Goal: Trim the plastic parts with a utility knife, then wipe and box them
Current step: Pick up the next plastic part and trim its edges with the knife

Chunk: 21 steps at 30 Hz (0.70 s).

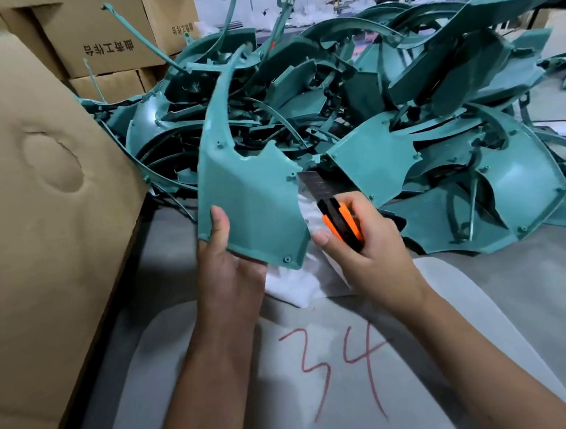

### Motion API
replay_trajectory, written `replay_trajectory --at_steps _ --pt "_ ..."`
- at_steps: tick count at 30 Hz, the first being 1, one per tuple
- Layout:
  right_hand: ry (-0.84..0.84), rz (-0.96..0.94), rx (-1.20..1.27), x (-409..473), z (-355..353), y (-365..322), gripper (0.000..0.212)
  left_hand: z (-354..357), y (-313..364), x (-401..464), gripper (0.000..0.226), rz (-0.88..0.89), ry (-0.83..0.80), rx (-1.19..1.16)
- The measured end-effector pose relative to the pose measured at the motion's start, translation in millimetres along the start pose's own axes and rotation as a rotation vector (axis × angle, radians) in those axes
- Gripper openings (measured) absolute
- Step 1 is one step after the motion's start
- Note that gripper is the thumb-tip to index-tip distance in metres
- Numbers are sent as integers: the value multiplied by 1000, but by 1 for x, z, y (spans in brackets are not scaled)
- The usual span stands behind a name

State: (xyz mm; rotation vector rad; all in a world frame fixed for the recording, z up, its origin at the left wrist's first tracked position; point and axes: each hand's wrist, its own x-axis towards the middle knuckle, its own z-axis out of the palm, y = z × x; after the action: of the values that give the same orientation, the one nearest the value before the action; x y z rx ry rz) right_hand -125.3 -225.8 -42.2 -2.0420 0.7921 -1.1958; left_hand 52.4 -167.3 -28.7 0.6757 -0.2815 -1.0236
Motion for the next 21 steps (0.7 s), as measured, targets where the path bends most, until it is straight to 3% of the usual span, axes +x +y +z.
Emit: replay_trajectory --at_steps 3,6,9,11,14,18,21 --pt "-45 62 323 -3 3 -4 40 0 -9 -2 65 7 -95 19" --pt "101 85 299 1 4 -3 34 -6 -10 1 51 15 -174 114" --pt "213 166 225 7 -8 5 21 -23 2 10 52 48 -279 443" --pt "204 152 118 8 -14 8 19 -24 2 9 48 23 -267 580" --pt "233 115 77 7 -14 7 23 -14 -8 0 43 -11 -210 447" --pt "234 192 246 7 -12 1 25 -8 -20 2 44 191 0 431" --pt "112 154 304 1 -7 -5 22 -6 -24 3 56 254 113 408"
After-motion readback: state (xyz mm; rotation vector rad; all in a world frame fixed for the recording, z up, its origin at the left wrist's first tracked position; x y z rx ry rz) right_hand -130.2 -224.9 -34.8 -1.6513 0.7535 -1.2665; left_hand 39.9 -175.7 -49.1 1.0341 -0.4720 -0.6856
